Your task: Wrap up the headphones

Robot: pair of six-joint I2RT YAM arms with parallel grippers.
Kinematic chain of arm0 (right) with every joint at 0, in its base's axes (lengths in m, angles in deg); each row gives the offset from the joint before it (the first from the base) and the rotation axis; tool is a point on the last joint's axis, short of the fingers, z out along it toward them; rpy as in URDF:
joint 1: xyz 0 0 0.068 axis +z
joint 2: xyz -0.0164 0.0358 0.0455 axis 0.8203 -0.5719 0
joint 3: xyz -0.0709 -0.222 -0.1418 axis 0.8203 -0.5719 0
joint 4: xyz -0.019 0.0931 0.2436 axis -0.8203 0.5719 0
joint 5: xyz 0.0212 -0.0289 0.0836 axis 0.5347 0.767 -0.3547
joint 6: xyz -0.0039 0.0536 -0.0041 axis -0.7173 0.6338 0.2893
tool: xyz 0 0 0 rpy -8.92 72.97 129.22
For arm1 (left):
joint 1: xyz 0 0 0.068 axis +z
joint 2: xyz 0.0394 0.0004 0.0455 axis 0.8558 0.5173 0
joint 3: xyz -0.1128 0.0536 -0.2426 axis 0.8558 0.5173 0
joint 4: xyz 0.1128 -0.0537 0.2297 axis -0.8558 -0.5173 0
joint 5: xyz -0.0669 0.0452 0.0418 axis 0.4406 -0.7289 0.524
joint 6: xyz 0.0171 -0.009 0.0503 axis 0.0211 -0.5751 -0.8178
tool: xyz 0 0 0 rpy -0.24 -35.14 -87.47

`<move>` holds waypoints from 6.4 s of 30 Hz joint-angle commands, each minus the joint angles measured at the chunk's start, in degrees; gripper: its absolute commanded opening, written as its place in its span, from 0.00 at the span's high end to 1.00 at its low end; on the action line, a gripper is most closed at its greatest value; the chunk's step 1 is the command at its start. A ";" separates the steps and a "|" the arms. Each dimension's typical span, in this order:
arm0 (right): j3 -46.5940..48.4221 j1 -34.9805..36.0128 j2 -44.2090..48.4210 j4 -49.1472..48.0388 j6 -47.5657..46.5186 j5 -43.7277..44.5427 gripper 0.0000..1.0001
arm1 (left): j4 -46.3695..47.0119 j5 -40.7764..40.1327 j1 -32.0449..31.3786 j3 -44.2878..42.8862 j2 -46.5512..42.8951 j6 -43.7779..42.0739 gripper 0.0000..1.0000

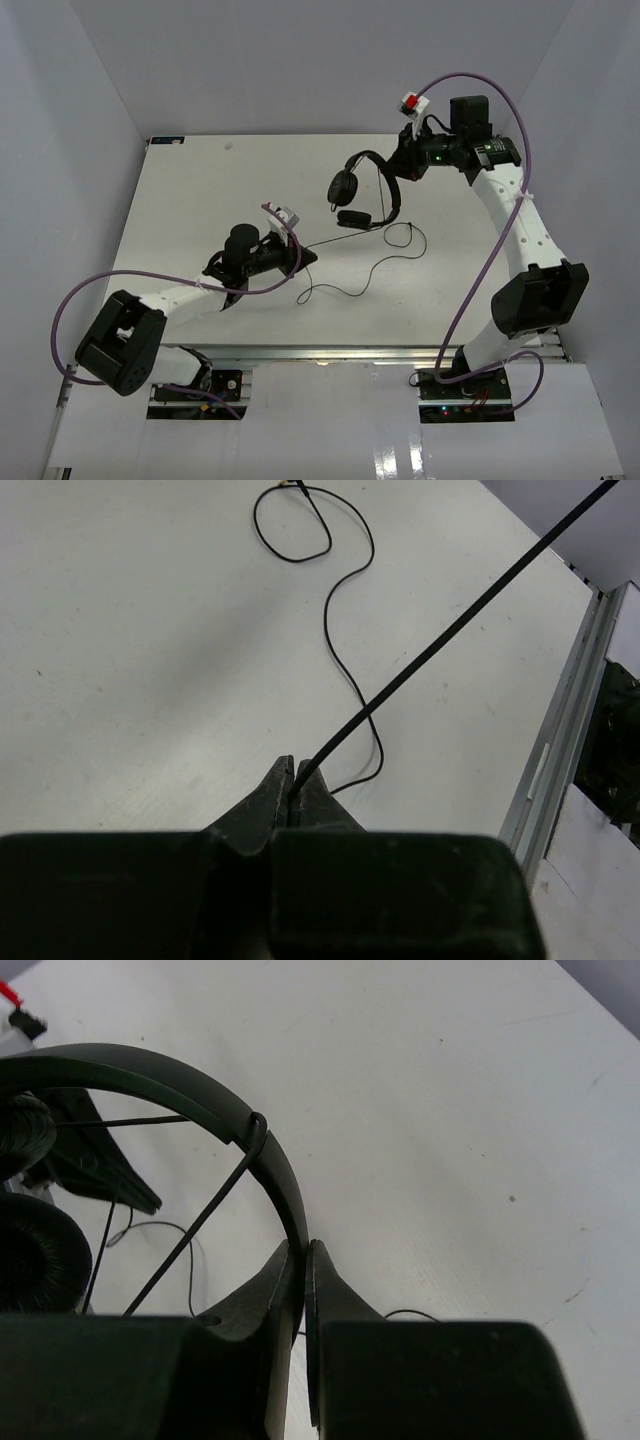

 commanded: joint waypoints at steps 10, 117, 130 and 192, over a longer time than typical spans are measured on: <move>-11.83 17.82 12.00 10.84 -38.18 19.85 0.92 | -13.89 5.09 4.48 -16.05 4.35 -10.39 1.00; -8.02 23.78 -1.61 -7.31 -18.34 50.11 0.92 | -29.87 17.21 3.92 -10.62 -2.39 -7.06 0.19; -2.89 22.65 -3.37 -4.53 -16.61 45.76 0.92 | -29.87 -0.85 2.73 -6.97 -1.29 -8.48 0.21; -4.99 18.46 2.67 0.66 -14.59 31.35 0.92 | -34.52 -8.00 16.83 -32.80 22.17 -4.28 1.00</move>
